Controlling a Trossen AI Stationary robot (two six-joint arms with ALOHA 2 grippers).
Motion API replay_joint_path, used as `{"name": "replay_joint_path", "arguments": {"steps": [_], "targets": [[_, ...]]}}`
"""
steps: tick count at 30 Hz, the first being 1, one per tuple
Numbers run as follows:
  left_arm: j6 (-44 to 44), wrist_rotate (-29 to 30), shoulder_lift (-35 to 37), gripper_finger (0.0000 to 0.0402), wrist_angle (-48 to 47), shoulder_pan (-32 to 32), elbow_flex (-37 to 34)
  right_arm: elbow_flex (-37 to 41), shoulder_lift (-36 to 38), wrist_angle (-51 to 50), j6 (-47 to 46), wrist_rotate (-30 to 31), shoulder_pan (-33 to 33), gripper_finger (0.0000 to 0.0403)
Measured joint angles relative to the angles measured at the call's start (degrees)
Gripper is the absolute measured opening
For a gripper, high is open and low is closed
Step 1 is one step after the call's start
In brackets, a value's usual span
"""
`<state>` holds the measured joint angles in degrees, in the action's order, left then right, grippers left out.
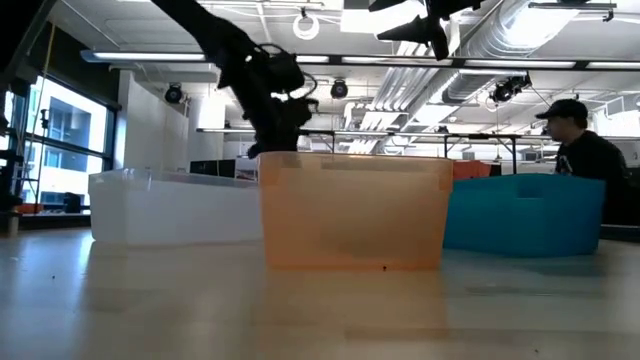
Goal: Sort Halloween decoration
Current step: Put the green spider toy into the blue bin
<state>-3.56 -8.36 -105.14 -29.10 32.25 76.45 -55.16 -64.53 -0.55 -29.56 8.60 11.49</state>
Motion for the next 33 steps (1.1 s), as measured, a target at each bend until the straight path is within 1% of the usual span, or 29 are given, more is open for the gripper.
{"name": "replay_joint_path", "arguments": {"steps": [3, 7, 12, 16, 19, 22, 24, 29, 31, 33], "targets": [[-1.8, 0.1, -2.5, 0.0052, -0.3, 0.0, -1.2, 0.0, 0.0, 0.0, -0.2, 0.0, 0.0, 0.022], [-5.0, -0.6, -4.1, 0.0116, 1.2, 0.0, -1.2, 0.0, 0.0, 0.0, -0.1, 0.0, 0.0, 0.022], [-5.3, -1.0, -6.6, 0.0193, 1.5, -0.2, -1.2, 0.0, 0.0, 0.0, 0.0, 0.0, 0.2, 0.022], [-6.5, -1.3, -8.6, 0.023, 3.6, -0.2, -1.2, 0.0, 0.0, -0.1, 0.0, 0.3, 0.2, 0.022], [-6.9, -1.3, -9.7, 0.024, 5.5, -0.7, -1.2, 0.0, 0.0, -0.1, 0.0, 0.3, 0.2, 0.022], [-6.7, -1.1, -10.7, 0.024, 5.7, -1.7, -1.2, 0.0, 0.0, -0.1, 0.0, 0.3, 0.2, 0.022], [-6.1, 0.3, -11.8, 0.0241, 5.6, -2.2, -1.2, 0.0, 0.0, -0.1, 0.0, 0.4, 0.2, 0.022], [-8.1, 0.9, -12.9, 0.024, 6.5, -2.7, -0.9, 0.0, 0.0, -0.3, 0.0, 0.9, 0.2, 0.022], [-8.1, 1.9, -12.6, 0.023, 6.5, -2.8, -0.9, 0.0, 0.0, -0.4, 0.0, 0.9, 0.2, 0.022], [-7.0, 3.4, -12.1, 0.0201, 6.2, -2.8, -1.1, 0.0, 0.0, -0.5, 0.0, 0.9, 0.2, 0.022]]}}
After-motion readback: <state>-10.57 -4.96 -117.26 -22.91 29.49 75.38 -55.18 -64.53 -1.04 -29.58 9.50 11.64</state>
